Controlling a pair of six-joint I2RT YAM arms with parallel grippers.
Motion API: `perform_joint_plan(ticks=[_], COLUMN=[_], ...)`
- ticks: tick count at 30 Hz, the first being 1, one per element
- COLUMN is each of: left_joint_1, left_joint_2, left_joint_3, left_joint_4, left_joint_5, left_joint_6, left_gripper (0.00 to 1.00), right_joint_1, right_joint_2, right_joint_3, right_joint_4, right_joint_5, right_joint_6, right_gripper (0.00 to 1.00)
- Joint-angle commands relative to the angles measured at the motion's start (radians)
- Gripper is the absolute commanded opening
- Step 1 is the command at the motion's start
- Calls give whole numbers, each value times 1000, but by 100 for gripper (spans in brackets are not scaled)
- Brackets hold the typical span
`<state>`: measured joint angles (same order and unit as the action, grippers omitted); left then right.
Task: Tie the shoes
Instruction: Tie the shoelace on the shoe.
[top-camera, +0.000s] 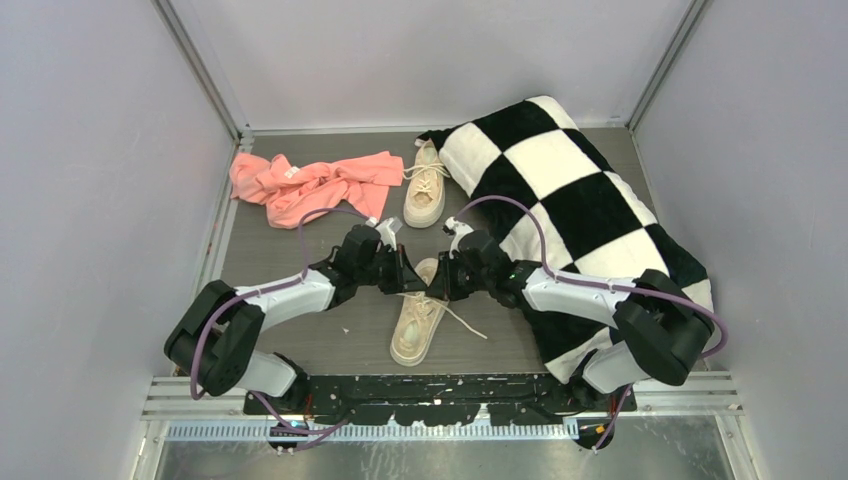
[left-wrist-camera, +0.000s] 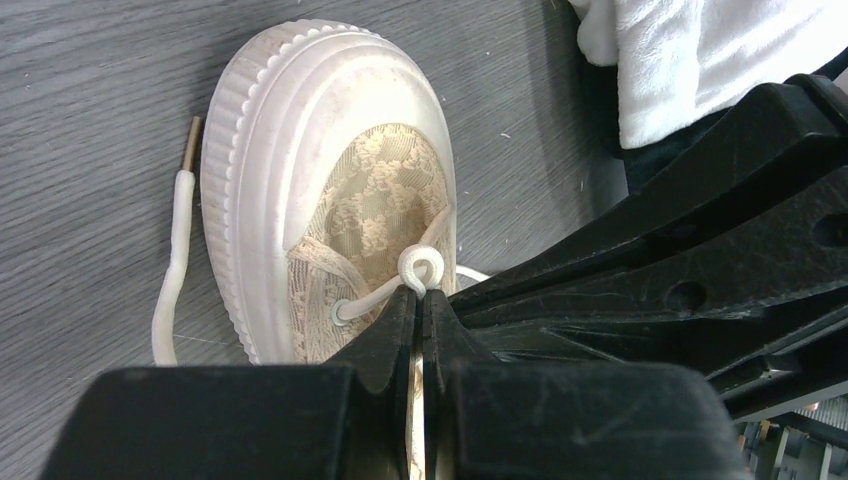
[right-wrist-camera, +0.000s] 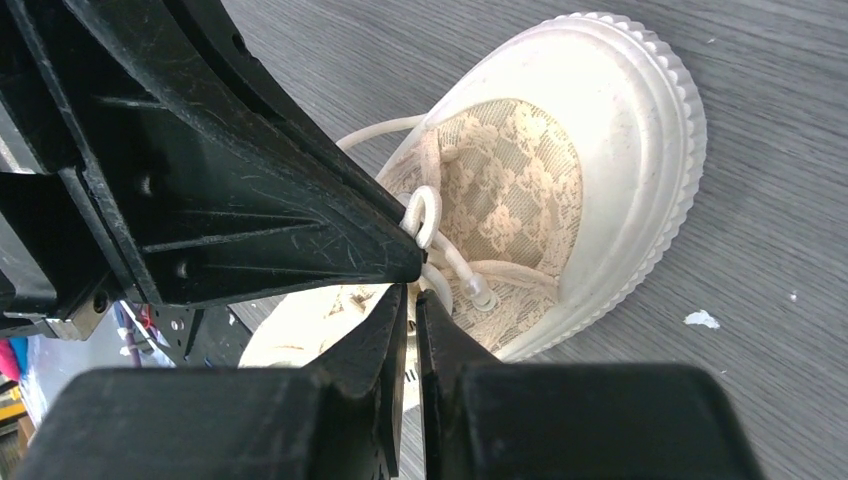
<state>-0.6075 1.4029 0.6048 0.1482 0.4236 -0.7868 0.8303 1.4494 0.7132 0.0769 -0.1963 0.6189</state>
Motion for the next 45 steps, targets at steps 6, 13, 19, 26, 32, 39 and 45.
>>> perform_joint_plan(ticks=[6,13,19,26,32,39,45], left_joint_1=[0,1,0,0,0,1,0], left_joint_2=[13,23,32,32,30,29,23], left_joint_3=[46,52,52,50,52,51,50], left_joint_4=[48,48,51,50,51,51,48], left_joint_5=[25,33,40,43,43,46,44], left_joint_6=[-5,-2,-2,-2,-2,-2,0], left_gripper=[1,1,1,1,1,1,0], right_joint_1=[2,3,3,4,19,42,52], right_joint_2=[14,23,59,81,105,138,117], right_joint_3=[45,65,100,124,137,158,179], right_joint_4=[5,-49,-116,-141,-181,-227,-258], right_joint_5=[-39,-57,-63,-88,-63,-8,56], right_joint_6=[-69,-125,-191,-216,-252,-295,-312], right_gripper=[15,17,18,25,23,20,1])
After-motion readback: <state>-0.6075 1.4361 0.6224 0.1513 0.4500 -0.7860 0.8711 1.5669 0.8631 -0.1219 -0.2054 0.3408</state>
